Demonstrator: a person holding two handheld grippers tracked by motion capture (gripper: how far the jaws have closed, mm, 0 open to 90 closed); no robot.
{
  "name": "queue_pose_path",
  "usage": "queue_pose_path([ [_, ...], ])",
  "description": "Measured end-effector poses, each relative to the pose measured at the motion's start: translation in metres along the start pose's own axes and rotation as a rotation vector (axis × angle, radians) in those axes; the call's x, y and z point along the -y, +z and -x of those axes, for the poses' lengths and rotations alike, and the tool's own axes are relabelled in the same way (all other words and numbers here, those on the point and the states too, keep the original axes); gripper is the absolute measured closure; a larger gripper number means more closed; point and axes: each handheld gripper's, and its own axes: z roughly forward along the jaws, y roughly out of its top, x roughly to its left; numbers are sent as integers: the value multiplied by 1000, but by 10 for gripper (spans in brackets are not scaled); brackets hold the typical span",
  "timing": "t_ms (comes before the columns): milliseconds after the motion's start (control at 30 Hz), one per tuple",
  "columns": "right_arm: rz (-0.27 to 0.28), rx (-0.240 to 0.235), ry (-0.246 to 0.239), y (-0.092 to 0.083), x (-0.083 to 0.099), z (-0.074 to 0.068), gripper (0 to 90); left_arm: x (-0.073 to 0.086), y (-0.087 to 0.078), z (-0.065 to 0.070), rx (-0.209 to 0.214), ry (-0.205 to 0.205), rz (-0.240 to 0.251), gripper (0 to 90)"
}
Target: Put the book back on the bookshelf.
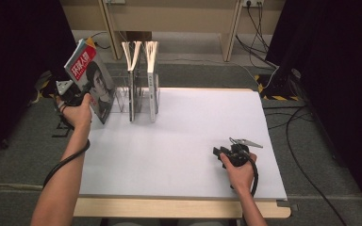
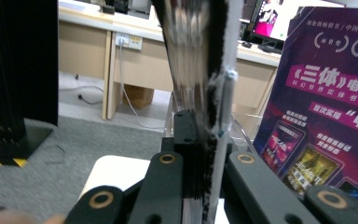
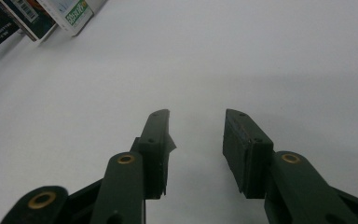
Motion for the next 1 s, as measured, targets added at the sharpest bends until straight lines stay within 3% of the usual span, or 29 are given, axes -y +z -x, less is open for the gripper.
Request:
queue_pose_path([
  [100, -6, -3, 4, 0, 1, 0, 614, 0, 1, 0, 3, 74, 0, 858],
  [200, -6, -4, -1, 1, 1, -1, 613, 1, 0, 0, -11, 175, -15, 829],
  [267, -4, -4, -5, 0, 0, 0, 613, 3, 0, -1, -19, 199, -24, 795],
  [433, -5, -3, 3, -1, 0, -1, 613, 7, 0, -4, -14, 203, -23, 748],
  [533, -7, -4, 3, 0, 1, -1, 612, 3, -1, -5, 16, 166, -28, 795],
  [600, -7, -5, -1, 1, 1, -1, 612, -2, -3, -3, 29, 168, -38, 831],
  [633, -7, -5, -4, 1, 1, -1, 612, -4, -4, -2, 45, 158, -34, 854],
  [700, -9, -4, -7, 2, 1, -1, 612, -9, -7, 6, 92, 192, -18, 861],
  [733, -9, -5, -10, 2, 1, 0, 612, -9, -7, 6, 92, 192, -18, 862],
  [767, -9, -1, -15, 3, 1, 0, 612, -15, -10, 15, 130, 197, 9, 862],
  [833, -12, -5, -10, 3, 1, -1, 612, -19, -9, 19, 143, 194, 24, 862],
  [900, -13, -6, -11, 3, 1, -1, 612, -19, -8, 20, 145, 187, 28, 862],
  [933, -13, -8, -12, 2, 1, -1, 612, -20, -4, 20, 145, 161, 38, 862],
  [1000, -11, -4, -3, 2, 2, -1, 612, -22, -1, 18, 120, 141, 45, 862],
])
